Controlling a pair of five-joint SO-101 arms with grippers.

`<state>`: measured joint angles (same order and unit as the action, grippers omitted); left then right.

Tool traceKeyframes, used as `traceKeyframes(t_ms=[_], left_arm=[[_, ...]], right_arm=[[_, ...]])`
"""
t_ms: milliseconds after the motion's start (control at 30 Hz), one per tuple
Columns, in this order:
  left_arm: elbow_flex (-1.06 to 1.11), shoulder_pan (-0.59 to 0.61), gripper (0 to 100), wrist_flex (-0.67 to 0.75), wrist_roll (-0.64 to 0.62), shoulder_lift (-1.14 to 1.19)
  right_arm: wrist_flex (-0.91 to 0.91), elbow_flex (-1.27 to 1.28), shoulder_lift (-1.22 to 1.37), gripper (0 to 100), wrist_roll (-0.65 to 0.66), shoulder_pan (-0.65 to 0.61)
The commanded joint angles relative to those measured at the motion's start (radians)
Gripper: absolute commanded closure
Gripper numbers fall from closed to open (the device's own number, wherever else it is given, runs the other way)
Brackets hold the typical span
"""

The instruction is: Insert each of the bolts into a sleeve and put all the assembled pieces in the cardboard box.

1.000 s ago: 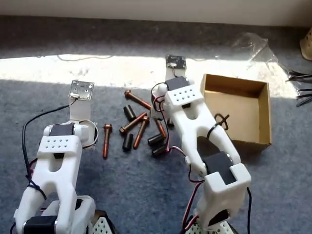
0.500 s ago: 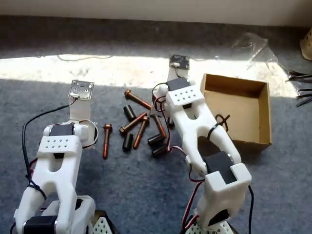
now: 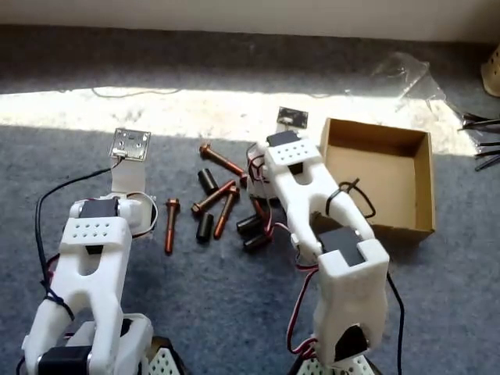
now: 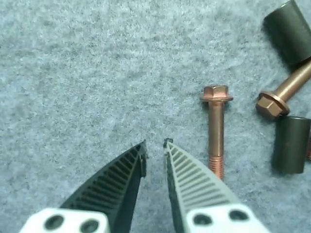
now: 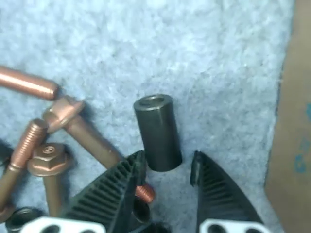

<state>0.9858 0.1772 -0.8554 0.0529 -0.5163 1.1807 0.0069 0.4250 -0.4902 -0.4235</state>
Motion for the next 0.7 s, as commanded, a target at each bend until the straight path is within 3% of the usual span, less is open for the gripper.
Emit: traceKeyframes(t_ms=[0, 667], left_arm=[[-0.007, 0.016, 93, 0.014, -0.003, -0.001], [-0.007, 0.016, 93, 0.014, -0.003, -0.001]], right_arm=[[-0.01, -0.056, -0.007, 85.2, -0.011, 0.027], [-0.044, -0.088, -0.001, 85.3, 0.054, 0.039]])
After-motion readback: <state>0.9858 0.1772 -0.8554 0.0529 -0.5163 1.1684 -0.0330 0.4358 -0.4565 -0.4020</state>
